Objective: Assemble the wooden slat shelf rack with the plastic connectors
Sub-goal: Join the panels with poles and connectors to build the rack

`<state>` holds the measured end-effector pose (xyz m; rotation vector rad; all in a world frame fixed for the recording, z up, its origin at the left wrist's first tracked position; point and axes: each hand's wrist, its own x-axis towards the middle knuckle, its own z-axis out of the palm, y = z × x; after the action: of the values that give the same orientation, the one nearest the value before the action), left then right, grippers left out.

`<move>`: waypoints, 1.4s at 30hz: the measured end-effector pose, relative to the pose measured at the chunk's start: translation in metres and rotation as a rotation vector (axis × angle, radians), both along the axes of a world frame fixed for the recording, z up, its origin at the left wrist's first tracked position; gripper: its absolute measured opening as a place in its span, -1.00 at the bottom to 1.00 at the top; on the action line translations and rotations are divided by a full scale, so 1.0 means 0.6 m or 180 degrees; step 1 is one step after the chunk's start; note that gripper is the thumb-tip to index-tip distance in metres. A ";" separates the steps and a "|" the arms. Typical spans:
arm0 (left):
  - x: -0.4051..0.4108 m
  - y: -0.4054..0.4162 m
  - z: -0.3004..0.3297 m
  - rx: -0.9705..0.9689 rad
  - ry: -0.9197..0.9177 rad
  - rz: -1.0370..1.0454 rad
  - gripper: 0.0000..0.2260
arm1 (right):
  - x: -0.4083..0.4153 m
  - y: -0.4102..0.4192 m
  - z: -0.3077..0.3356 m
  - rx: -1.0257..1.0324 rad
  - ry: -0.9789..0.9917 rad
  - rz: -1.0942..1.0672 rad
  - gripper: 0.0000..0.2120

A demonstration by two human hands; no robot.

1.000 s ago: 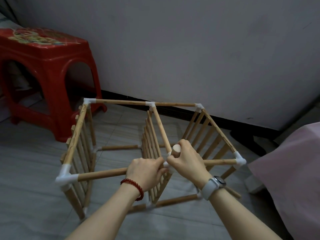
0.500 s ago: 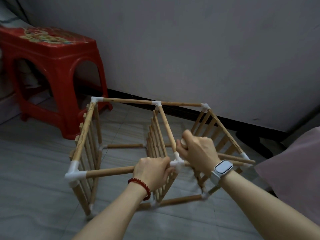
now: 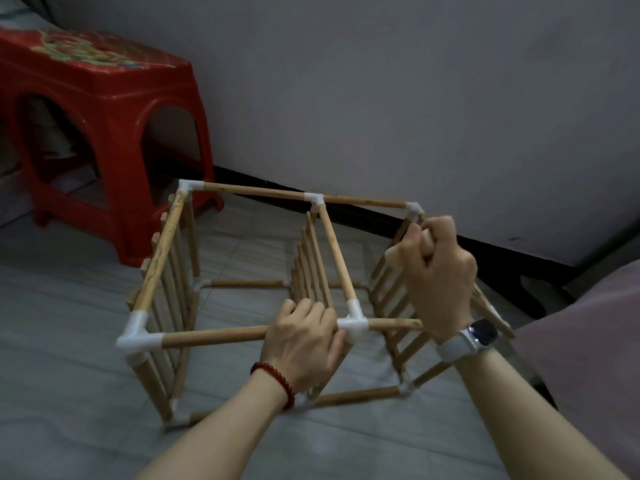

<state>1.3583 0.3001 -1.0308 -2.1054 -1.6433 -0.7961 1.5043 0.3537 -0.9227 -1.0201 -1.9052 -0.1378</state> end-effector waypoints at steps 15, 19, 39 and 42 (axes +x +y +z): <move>0.004 -0.004 -0.001 -0.0210 0.0035 -0.0053 -0.75 | -0.005 -0.026 -0.092 -0.0235 -0.1073 0.0209 -0.80; 0.002 0.001 0.003 -0.0365 -0.0048 -0.0070 -0.74 | 0.002 0.002 -0.039 -0.0342 -0.0283 -0.0093 -0.82; 0.034 0.031 0.073 -0.2274 -0.0990 0.0091 -0.64 | 0.056 -0.011 -0.060 -0.3110 0.0489 -0.0525 -0.75; 0.066 0.062 0.072 -0.2528 -0.1339 0.0609 -0.56 | 0.065 -0.018 -0.057 -0.2870 0.0419 -0.0304 -0.82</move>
<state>1.3981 0.3375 -0.9878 -2.2893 -2.6892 -0.6028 1.5432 0.3431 -0.9571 -1.6482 -1.7973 0.7820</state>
